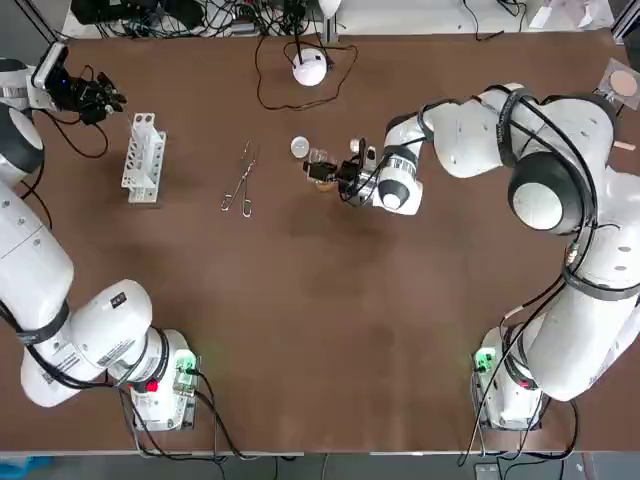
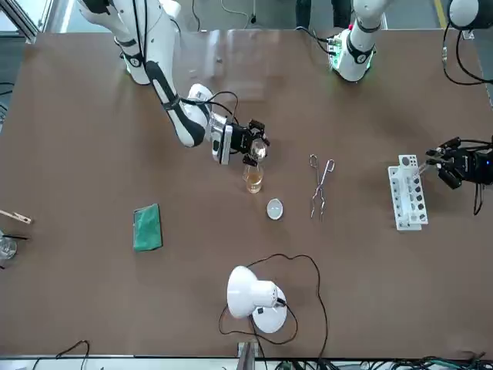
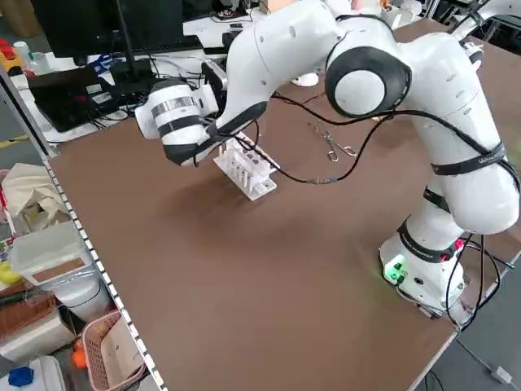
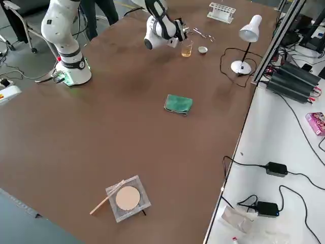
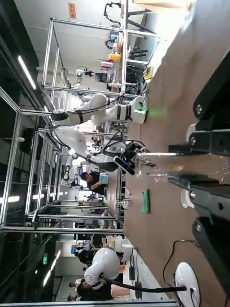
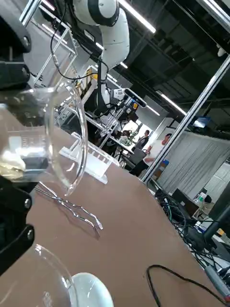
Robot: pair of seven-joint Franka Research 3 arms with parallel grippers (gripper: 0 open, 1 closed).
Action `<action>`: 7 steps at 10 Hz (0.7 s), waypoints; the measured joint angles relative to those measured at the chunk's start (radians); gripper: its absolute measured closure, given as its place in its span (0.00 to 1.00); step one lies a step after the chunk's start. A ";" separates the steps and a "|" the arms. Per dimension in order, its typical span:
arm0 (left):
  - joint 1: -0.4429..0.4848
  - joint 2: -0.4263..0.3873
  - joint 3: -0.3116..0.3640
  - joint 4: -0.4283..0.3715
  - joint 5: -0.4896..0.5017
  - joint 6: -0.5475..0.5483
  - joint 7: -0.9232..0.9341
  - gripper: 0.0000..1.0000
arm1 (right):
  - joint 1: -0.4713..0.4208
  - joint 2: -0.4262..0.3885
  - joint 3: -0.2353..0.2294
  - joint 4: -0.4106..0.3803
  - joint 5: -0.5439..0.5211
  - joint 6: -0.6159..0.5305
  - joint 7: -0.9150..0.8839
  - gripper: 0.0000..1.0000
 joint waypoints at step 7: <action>-0.002 0.102 0.000 0.113 -0.040 0.036 -0.067 0.78 | 0.001 0.003 0.001 0.007 0.001 0.023 0.134 0.62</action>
